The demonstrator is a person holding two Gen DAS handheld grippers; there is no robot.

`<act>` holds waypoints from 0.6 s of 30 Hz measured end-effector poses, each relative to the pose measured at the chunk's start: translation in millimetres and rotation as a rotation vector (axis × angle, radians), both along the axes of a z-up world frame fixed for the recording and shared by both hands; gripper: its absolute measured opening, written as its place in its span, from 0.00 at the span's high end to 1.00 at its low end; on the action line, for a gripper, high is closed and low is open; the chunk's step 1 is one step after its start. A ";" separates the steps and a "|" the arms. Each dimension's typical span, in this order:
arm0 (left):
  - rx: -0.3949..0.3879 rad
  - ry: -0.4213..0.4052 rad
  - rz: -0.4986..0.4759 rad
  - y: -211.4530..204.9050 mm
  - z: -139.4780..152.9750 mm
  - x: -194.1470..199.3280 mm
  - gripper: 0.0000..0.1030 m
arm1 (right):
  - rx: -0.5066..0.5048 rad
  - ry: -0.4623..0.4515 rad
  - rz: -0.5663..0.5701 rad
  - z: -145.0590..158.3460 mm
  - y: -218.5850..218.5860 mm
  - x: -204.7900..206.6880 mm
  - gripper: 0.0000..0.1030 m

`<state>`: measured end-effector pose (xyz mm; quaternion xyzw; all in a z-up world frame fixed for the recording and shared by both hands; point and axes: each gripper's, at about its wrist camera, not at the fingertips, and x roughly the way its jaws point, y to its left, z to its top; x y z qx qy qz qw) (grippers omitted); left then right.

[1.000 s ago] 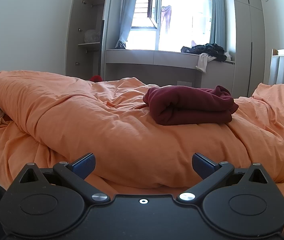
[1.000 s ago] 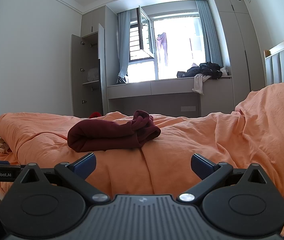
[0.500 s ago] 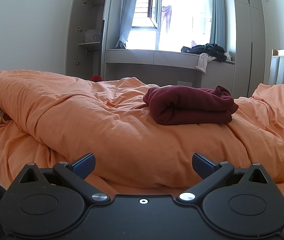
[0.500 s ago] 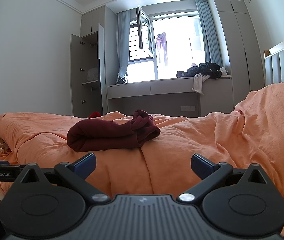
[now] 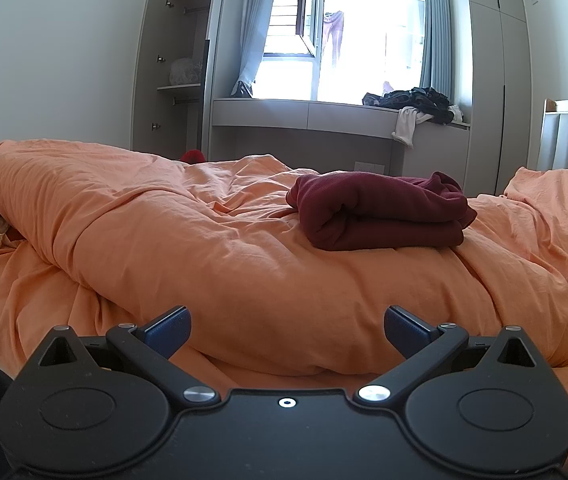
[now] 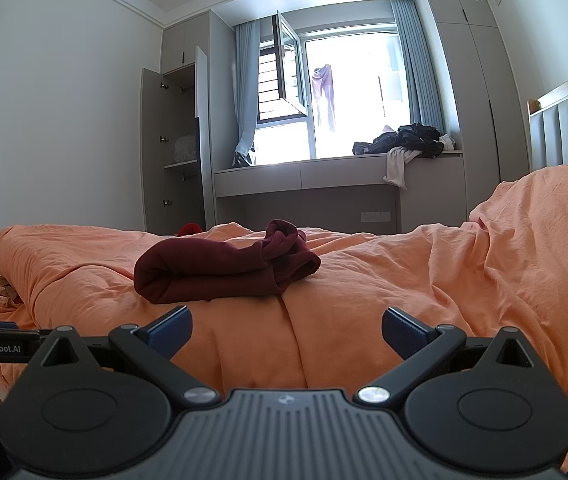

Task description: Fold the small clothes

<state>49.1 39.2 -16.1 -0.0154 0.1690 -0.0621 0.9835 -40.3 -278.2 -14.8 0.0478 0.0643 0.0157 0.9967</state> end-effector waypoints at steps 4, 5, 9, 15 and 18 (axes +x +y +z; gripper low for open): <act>0.001 0.001 0.000 0.0 0.0 -0.1 0.00 | -0.001 0.000 0.000 0.1 0.0 -0.1 0.00; 0.000 0.001 0.000 0.0 0.1 -0.1 0.00 | -0.001 0.000 0.001 0.1 0.0 -0.1 0.00; -0.005 0.003 -0.002 -0.4 0.0 -0.3 0.00 | -0.001 0.000 0.000 0.1 0.1 0.0 0.00; 0.021 0.030 -0.005 -5.5 0.5 1.7 0.00 | -0.002 0.001 0.000 0.0 -0.4 0.1 0.00; 0.036 0.025 0.006 -8.8 0.4 0.7 0.00 | -0.003 0.001 -0.001 -0.2 -1.0 0.2 0.00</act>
